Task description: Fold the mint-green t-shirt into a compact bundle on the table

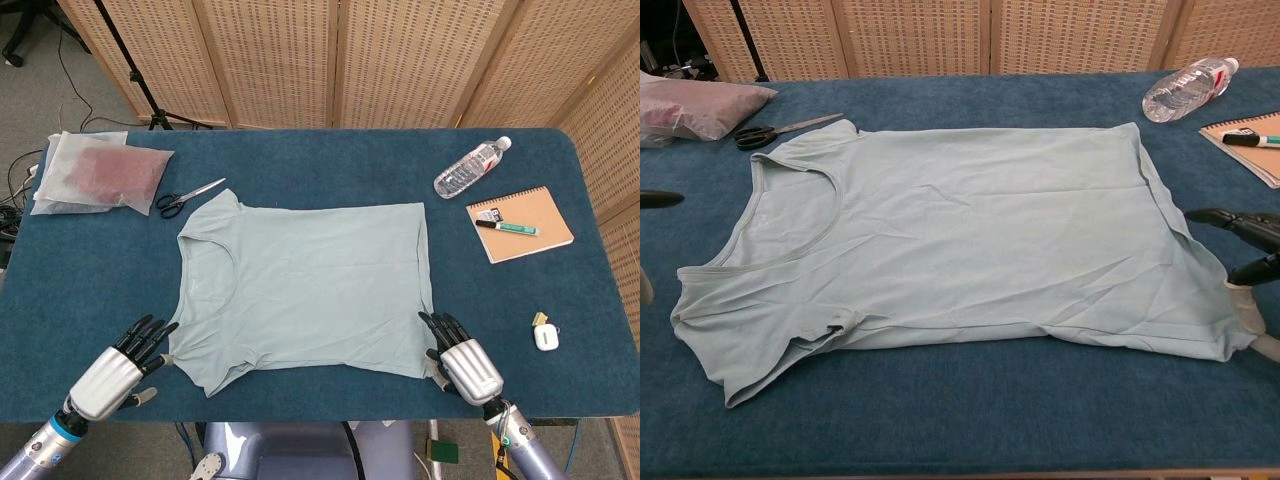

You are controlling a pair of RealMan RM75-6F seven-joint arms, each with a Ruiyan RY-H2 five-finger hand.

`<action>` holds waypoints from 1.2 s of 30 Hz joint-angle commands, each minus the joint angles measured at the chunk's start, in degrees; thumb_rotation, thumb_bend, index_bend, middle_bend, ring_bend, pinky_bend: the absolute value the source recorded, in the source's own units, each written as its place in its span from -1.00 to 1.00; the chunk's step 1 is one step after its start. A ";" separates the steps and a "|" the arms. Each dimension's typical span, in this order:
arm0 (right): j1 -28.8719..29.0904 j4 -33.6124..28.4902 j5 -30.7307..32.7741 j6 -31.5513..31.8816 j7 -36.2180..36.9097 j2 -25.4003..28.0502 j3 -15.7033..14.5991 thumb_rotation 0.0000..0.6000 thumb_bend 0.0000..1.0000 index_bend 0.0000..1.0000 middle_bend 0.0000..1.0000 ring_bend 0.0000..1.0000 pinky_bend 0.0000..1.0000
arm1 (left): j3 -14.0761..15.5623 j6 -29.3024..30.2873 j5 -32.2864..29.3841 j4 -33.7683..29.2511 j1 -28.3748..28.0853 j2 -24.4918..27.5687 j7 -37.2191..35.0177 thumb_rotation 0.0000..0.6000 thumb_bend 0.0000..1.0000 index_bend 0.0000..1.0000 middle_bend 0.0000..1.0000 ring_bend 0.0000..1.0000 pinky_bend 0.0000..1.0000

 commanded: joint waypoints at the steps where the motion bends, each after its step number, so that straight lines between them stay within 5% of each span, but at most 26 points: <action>1: 0.00 0.05 0.14 -0.06 -0.07 -0.03 0.07 1.00 0.04 0.33 -1.00 -1.00 -0.87 | 1.12 0.51 0.71 2.91 -0.50 -2.24 -1.28 1.00 -1.00 -0.01 -1.00 -1.00 -1.00; 21: 0.17 0.70 1.31 -0.68 -0.36 -0.14 0.61 1.00 0.09 0.33 -1.00 -1.00 -0.87 | 2.57 1.78 0.13 13.06 -3.12 -12.30 -5.42 1.00 -0.79 0.14 -1.00 -1.00 -1.00; 36: 0.31 0.71 2.40 -1.45 0.46 0.02 0.93 1.00 0.11 0.33 -1.00 -1.00 -0.87 | 3.27 -2.37 -3.61 13.19 -6.04 -13.15 -12.33 1.00 -0.76 0.19 -1.00 -1.00 -1.00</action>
